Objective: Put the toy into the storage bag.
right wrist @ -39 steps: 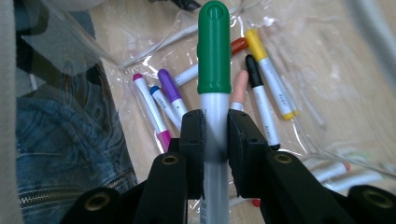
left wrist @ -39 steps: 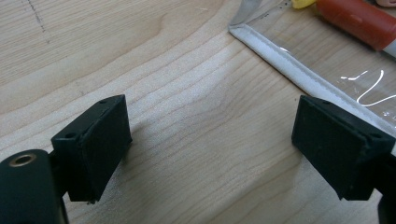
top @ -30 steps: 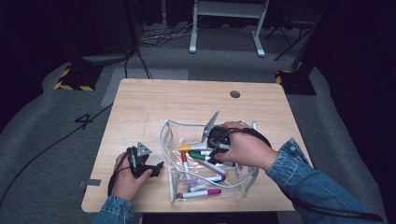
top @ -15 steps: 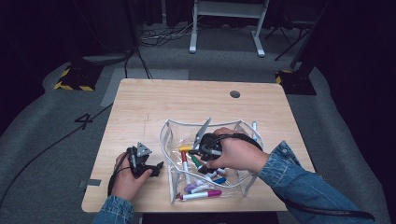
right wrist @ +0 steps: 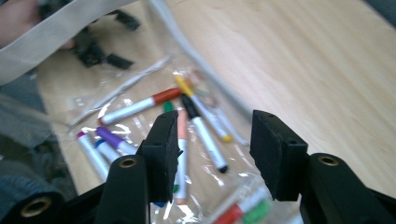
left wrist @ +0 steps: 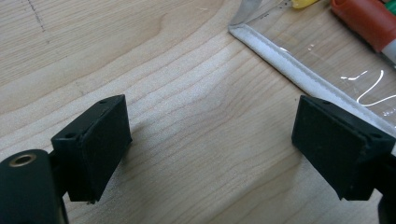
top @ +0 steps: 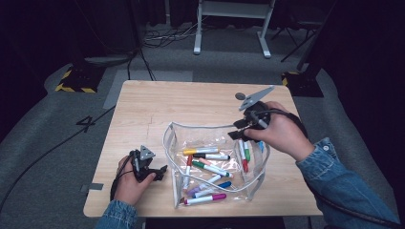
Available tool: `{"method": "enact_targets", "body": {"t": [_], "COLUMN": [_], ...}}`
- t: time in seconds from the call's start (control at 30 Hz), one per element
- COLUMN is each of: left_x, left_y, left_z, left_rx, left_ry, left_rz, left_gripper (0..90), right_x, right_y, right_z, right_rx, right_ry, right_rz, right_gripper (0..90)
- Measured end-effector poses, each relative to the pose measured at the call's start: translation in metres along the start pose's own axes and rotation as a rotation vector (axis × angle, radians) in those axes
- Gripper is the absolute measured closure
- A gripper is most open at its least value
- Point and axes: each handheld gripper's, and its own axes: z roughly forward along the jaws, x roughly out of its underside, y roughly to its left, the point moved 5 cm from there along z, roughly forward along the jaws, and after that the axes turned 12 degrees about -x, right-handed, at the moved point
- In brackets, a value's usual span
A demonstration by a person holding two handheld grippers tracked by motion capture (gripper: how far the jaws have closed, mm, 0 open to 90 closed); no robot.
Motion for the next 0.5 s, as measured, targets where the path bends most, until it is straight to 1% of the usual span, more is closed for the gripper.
{"method": "enact_targets", "body": {"t": [0.03,0.07,0.1,0.13,0.17,0.2,0.27,0.37,0.4,0.43,0.5], "left_x": [0.000,0.000,0.000,0.000,0.000,0.000,0.000,0.000,0.000,0.000,0.000], "left_y": [0.000,0.000,0.000,0.000,0.000,0.001,0.000,0.000,0.000,0.000,0.000], "left_z": [0.000,0.000,0.000,0.000,-0.001,-0.001,-0.001,-0.001,-0.001,-0.001,-0.001], "left_rx": [-0.006,0.004,0.004,0.004,0.001,0.001,0.003,0.003,0.003,0.003,0.002], "left_ry": [-0.006,0.002,0.002,0.002,0.002,0.006,0.005,0.006,0.005,0.006,0.005], "left_rz": [-0.004,0.002,0.003,0.003,0.006,0.009,0.008,0.008,0.008,0.008,0.009], "left_gripper": [12.0,12.0,12.0,12.1,12.1,12.2,12.2,12.2,12.2,12.2,12.2], "right_x": [0.003,0.005,0.008,0.010,0.012,0.014,0.020,0.034,0.040,0.046,0.057], "right_y": [-0.006,-0.012,-0.018,-0.022,-0.027,-0.033,-0.045,-0.065,-0.074,-0.082,-0.094], "right_z": [-0.006,-0.011,-0.018,-0.022,-0.026,-0.030,-0.038,-0.043,-0.043,-0.043,-0.038], "right_rx": [0.010,0.021,0.023,0.040,0.063,0.075,0.091,0.138,0.160,0.173,0.189], "right_ry": [-0.011,-0.019,-0.037,-0.046,-0.048,-0.058,-0.085,-0.080,-0.076,-0.077,-0.062], "right_rz": [0.023,0.039,0.069,0.083,0.081,0.090,0.133,0.185,0.206,0.223,0.265], "right_gripper": [53.8,55.9,55.2,53.6,54.4,54.7,54.7,54.9,55.0,54.9,54.3]}}
